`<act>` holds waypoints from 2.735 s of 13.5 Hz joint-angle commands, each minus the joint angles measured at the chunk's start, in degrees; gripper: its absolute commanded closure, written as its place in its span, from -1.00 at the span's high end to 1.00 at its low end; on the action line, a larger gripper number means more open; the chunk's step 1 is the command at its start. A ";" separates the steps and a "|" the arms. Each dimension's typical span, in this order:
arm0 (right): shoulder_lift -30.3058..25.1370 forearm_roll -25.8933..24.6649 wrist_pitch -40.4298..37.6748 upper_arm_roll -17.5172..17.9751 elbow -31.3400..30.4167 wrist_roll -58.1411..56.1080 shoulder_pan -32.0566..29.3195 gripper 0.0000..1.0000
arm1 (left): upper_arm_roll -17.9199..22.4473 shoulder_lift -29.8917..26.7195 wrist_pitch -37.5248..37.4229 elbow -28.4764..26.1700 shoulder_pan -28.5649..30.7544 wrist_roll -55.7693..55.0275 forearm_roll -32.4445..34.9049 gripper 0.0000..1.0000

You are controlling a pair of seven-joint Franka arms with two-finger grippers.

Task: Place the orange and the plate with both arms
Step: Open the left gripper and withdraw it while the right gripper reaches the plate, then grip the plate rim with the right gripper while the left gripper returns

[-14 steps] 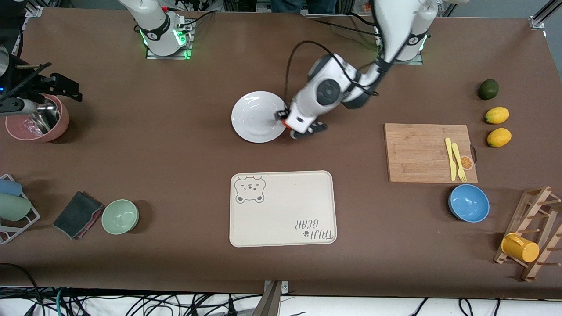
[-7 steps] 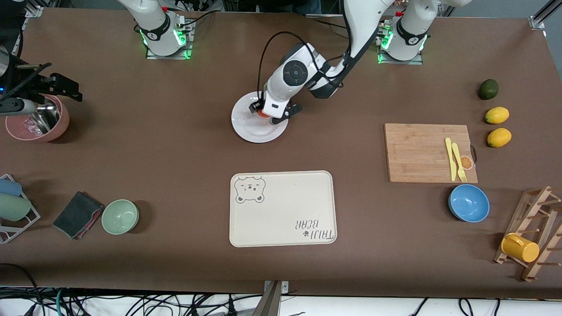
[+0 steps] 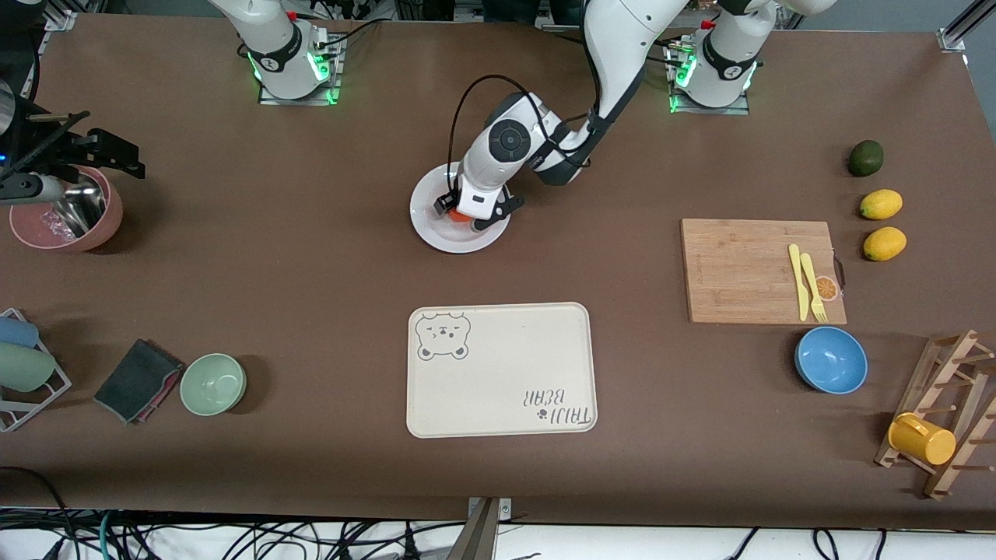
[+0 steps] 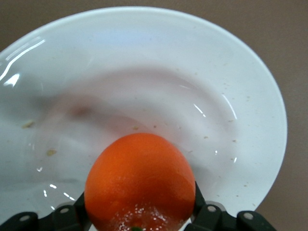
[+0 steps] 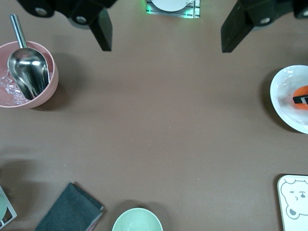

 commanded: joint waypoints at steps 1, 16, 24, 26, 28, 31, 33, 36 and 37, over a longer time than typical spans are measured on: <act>-0.22 0.91 -0.80 -0.24 0.23 -0.84 -0.06 1.00 | 1.37 0.19 -3.26 3.65 -0.38 -0.18 -0.71 1.00; 13.91 21.98 -10.84 0.90 -3.99 -0.75 5.21 1.00 | 1.46 -8.77 -46.42 10.25 29.21 33.35 14.02 1.00; 20.33 43.23 20.38 2.40 -17.09 -7.74 16.12 1.00 | 1.02 -11.31 -50.73 13.59 47.87 56.99 24.07 1.00; 23.23 47.39 21.00 2.40 -17.96 -13.90 16.20 1.00 | 1.02 -13.60 -51.35 13.41 50.07 58.79 23.72 1.00; 25.17 49.93 22.93 2.48 -20.50 -20.57 16.20 1.00 | 1.11 -16.23 -52.49 13.41 51.82 59.23 23.72 1.00; 27.90 57.40 23.19 2.48 -23.84 -30.60 16.20 1.00 | 1.02 -19.13 -54.25 13.41 52.97 59.67 23.90 1.00; 30.26 60.49 22.24 2.57 -24.73 -36.41 16.20 1.00 | 1.11 -21.33 -54.96 13.24 53.33 59.76 23.98 1.00; 31.68 60.59 22.84 2.66 -24.64 -36.96 16.99 1.00 | 1.11 -23.27 -57.24 13.32 54.20 65.02 23.72 1.00; 32.03 60.67 23.02 2.66 -24.56 -36.96 17.08 1.00 | 0.94 -23.80 -57.51 13.32 55.34 65.81 23.55 1.00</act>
